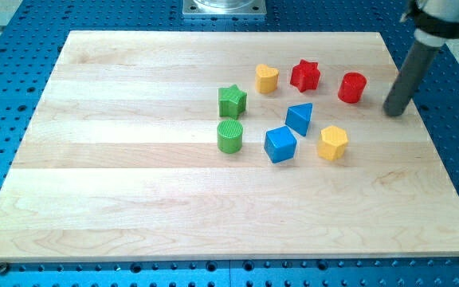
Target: Push the yellow hexagon slightly left
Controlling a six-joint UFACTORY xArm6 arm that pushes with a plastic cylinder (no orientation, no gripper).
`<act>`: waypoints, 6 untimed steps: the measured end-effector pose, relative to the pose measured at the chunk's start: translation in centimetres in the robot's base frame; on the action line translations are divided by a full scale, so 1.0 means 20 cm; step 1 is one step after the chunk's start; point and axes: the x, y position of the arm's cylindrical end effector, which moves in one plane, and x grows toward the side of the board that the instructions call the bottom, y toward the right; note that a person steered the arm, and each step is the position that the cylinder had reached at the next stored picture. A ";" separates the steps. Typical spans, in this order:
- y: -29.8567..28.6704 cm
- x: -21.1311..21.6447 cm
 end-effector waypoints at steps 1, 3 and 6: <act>-0.24 0.14; -0.36 0.32; -0.41 0.21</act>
